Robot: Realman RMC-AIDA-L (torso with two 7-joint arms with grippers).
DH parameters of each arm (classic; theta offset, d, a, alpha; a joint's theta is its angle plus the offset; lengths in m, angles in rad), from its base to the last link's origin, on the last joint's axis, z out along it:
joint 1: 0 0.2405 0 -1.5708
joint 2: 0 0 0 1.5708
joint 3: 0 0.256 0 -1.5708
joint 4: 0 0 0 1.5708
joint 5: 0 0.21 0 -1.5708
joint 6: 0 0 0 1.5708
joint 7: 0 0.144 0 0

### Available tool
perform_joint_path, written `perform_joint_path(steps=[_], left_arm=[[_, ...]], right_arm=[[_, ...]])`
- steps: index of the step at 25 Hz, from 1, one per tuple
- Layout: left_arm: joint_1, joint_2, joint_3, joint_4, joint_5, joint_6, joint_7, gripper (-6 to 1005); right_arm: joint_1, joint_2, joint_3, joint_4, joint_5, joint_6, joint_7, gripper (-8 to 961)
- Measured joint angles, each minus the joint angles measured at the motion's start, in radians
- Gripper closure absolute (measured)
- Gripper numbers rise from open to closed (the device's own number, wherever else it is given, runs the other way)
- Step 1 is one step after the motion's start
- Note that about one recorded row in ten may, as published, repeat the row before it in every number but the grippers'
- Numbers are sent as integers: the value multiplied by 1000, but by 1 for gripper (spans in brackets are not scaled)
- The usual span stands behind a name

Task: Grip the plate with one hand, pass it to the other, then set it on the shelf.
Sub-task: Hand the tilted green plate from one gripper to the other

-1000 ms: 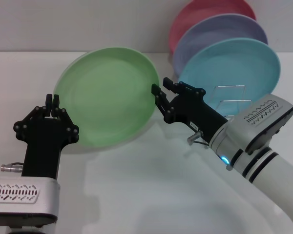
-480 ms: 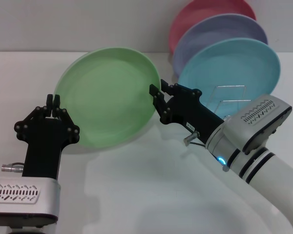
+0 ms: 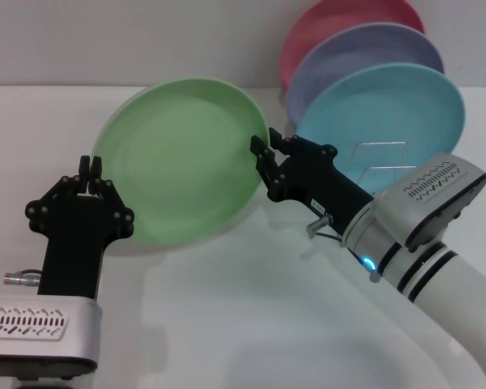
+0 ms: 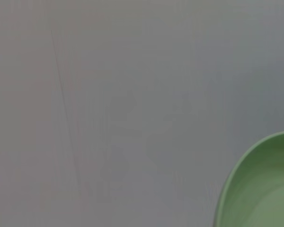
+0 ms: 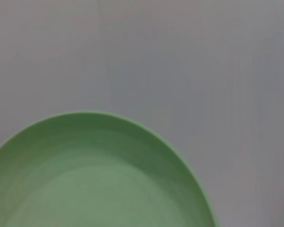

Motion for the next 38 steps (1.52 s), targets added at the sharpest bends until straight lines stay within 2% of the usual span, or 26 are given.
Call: perform_joint_path(steps=[34,38], left_arm=[[2,0,0,0,3,-12,0,954],[3,0,0,0,3,-12,0,954]], right_arm=[[1,0,-2,-6,-6,0,9,799],[1,0,-1,-6,-6,0,9,837]])
